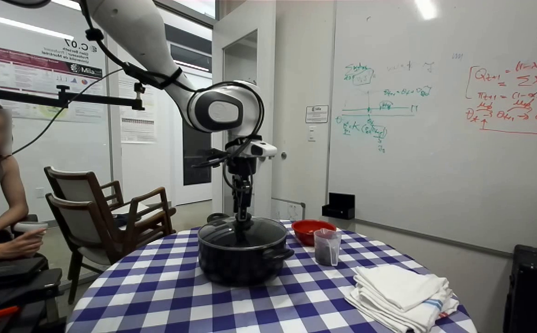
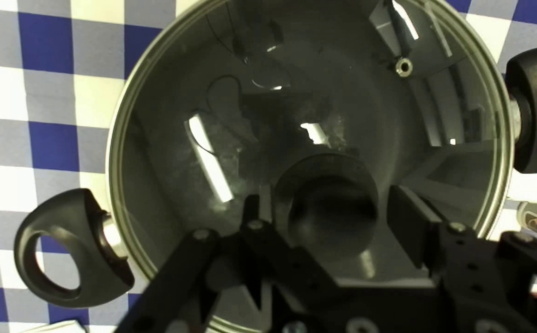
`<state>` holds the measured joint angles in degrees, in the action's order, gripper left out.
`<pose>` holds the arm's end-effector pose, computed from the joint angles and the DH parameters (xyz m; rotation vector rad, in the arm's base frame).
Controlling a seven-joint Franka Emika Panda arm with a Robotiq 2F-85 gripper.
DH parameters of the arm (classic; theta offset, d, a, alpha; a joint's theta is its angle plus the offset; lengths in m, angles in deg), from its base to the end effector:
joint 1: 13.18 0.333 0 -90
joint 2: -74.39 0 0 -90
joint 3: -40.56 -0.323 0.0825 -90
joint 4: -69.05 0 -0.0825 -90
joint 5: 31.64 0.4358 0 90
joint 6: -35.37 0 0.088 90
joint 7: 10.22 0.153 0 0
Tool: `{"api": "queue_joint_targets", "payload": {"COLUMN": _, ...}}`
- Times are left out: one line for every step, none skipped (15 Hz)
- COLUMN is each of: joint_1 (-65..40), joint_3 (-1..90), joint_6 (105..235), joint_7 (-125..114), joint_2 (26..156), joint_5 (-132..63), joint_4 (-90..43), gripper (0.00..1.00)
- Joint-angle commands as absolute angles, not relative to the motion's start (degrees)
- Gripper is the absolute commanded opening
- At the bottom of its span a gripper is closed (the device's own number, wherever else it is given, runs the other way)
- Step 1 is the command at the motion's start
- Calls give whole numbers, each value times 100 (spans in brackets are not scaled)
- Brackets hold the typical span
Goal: Put the glass lid on top of the black pot
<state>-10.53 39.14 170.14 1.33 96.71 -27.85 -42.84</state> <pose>0.6566 0.0498 0.2038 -3.0719 0.2754 -0.0030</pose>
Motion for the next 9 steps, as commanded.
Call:
{"api": "queue_joint_targets", "payload": {"joint_1": -959, "joint_3": 3991, "joint_6": 16986, "joint_7": 299, "joint_2": 9523, "joint_5": -2851, "joint_4": -4423, "gripper": 95}}
{"api": "queue_joint_targets", "payload": {"joint_1": -964, "joint_3": 3986, "joint_6": 16995, "joint_7": 300, "joint_2": 9507, "joint_5": -2835, "joint_4": -4449, "gripper": 100}}
{"api": "queue_joint_targets", "payload": {"joint_1": -968, "joint_3": 3980, "joint_6": 17008, "joint_7": 302, "joint_2": 9482, "joint_5": -2816, "joint_4": -4485, "gripper": 100}}
{"api": "queue_joint_targets", "payload": {"joint_1": -1028, "joint_3": 3904, "joint_6": 16989, "joint_7": 170, "joint_2": 9389, "joint_5": -2658, "joint_4": -4582, "gripper": 100}}
{"api": "queue_joint_targets", "payload": {"joint_1": -1088, "joint_3": 3819, "joint_6": 17045, "joint_7": 22, "joint_2": 9266, "joint_5": -2468, "joint_4": -4721, "gripper": 100}}
{"api": "queue_joint_targets", "payload": {"joint_1": -1029, "joint_3": 3924, "joint_6": 17003, "joint_7": 125, "joint_2": 9612, "joint_5": -2665, "joint_4": -4384, "gripper": 100}}
{"api": "queue_joint_targets", "payload": {"joint_1": -1032, "joint_3": 3903, "joint_6": 17004, "joint_7": 111, "joint_2": 9549, "joint_5": -2602, "joint_4": -4448, "gripper": 100}}
{"api": "queue_joint_targets", "payload": {"joint_1": -1031, "joint_3": 3890, "joint_6": 17004, "joint_7": 111, "joint_2": 9488, "joint_5": -2578, "joint_4": -4507, "gripper": 100}}
{"api": "queue_joint_targets", "payload": {"joint_1": -1031, "joint_3": 3882, "joint_6": 17004, "joint_7": 111, "joint_2": 9435, "joint_5": -2566, "joint_4": -4551, "gripper": 100}}
